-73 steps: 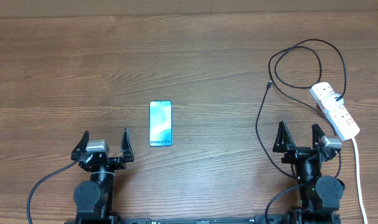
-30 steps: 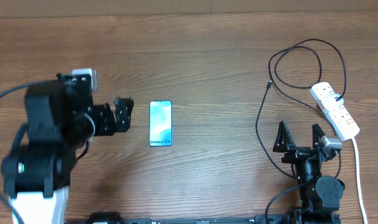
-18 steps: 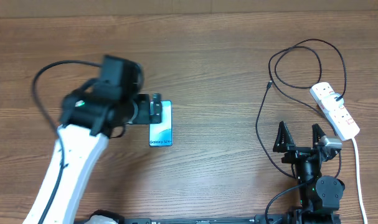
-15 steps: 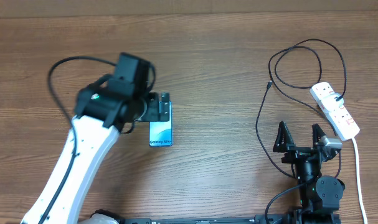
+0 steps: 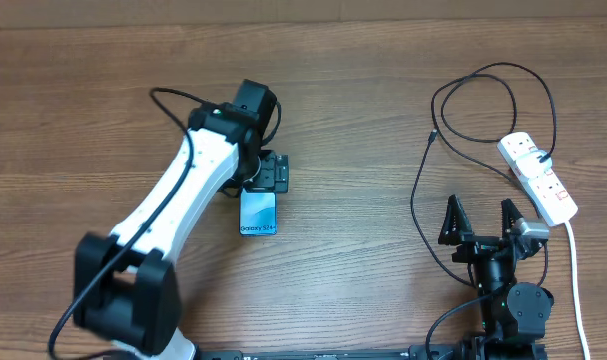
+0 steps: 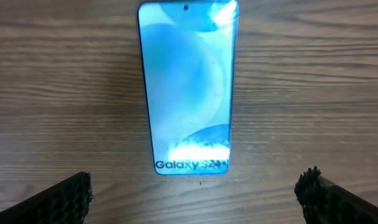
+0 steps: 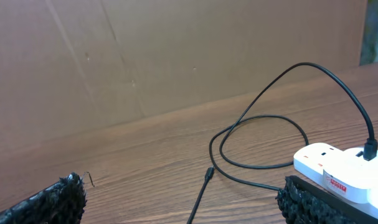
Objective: Plug charger to phone and switch on socket
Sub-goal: 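Move the left gripper over the smartphone and lower onto it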
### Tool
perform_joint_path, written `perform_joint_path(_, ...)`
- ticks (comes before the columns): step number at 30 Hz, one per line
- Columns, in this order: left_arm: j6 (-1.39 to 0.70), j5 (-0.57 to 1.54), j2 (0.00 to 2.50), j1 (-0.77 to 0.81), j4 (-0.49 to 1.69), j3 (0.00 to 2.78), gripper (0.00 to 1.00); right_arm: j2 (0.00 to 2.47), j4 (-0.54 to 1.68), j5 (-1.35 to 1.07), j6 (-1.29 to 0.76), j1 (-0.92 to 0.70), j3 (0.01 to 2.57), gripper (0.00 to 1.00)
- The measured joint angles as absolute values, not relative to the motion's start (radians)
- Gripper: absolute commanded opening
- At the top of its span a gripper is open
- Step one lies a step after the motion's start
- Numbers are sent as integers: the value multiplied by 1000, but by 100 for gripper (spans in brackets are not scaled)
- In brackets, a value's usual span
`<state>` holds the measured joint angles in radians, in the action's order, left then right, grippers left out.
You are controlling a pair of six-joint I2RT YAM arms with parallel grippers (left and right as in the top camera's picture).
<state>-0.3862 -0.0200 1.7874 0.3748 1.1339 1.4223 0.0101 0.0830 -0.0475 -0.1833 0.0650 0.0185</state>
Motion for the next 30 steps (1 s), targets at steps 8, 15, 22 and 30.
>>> perform_joint_path(8,-427,-20,1893,375,1127,1422,100,10,83,-47,-183,65,19,100)
perform_joint_path(15,-437,-41,1929,375,1111,1422,100,10,83,-47,-184,65,19,100)
perform_joint_path(22,-439,-65,2001,375,1060,1423,99,10,83,-47,-183,65,19,100)
perform_joint_path(30,-439,-64,2060,374,1040,1423,100,10,83,-47,-183,65,19,100)
